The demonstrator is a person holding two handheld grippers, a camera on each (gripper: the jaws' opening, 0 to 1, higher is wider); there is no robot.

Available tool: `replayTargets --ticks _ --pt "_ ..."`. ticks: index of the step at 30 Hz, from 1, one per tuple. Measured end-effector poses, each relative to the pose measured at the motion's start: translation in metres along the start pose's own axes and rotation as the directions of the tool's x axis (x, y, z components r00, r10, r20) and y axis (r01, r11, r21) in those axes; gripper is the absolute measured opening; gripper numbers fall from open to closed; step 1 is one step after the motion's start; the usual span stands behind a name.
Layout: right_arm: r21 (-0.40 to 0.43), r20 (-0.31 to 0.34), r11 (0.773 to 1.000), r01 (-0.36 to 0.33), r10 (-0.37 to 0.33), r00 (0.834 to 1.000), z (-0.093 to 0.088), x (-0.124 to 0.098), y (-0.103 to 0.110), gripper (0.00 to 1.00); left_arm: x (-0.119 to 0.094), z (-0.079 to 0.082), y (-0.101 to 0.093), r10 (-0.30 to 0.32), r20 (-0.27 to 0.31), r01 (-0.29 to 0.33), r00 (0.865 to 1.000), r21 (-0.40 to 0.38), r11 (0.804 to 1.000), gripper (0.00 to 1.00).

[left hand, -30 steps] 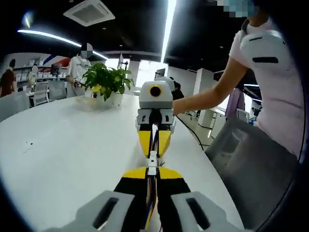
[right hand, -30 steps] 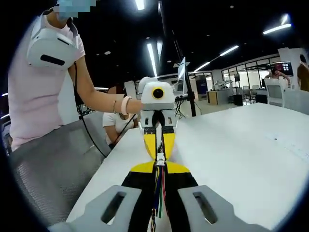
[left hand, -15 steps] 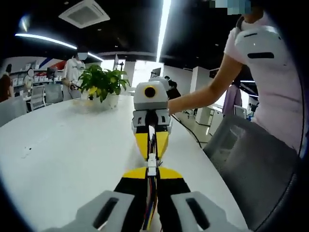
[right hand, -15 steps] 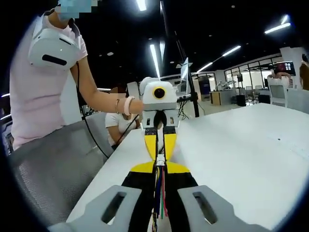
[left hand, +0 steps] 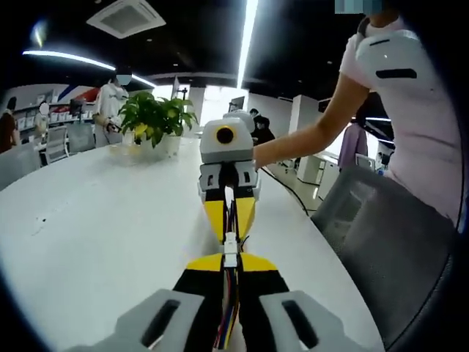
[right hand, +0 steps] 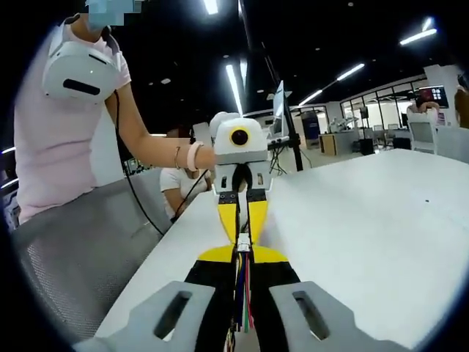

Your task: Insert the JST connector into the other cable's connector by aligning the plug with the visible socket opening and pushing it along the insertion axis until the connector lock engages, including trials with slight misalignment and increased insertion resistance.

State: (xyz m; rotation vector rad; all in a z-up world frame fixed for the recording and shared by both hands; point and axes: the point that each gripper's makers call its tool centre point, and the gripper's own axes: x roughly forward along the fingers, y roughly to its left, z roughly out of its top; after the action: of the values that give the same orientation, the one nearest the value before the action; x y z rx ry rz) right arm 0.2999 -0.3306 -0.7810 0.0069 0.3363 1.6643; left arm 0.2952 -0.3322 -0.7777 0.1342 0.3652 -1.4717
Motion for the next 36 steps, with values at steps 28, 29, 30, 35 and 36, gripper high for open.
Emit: replayTargets --ticks 28,29,30,35,36 --pt "-0.083 -0.083 0.996 0.016 -0.023 0.996 -0.050 0.008 -0.019 0.03 0.023 -0.048 0.020 0.060 -0.161 -0.040 0.985 0.128 0.991 0.00" --pt "-0.085 -0.088 0.996 0.016 -0.023 0.996 -0.051 0.008 -0.019 0.03 0.026 -0.049 0.020 0.061 -0.167 -0.039 0.984 0.132 0.990 0.00" --pt "-0.087 -0.093 0.996 0.015 -0.023 0.995 -0.055 0.008 -0.019 0.03 0.027 -0.050 0.019 0.061 -0.174 -0.037 0.983 0.138 0.990 0.00" --pt "-0.088 -0.101 0.996 0.016 -0.025 0.995 -0.059 0.007 -0.019 0.03 0.033 -0.051 0.016 0.061 -0.192 -0.032 0.979 0.151 0.988 0.00" --pt "-0.090 -0.103 0.996 0.016 -0.025 0.994 -0.059 0.007 -0.018 0.03 0.033 -0.052 0.016 0.061 -0.196 -0.031 0.979 0.154 0.988 0.00"
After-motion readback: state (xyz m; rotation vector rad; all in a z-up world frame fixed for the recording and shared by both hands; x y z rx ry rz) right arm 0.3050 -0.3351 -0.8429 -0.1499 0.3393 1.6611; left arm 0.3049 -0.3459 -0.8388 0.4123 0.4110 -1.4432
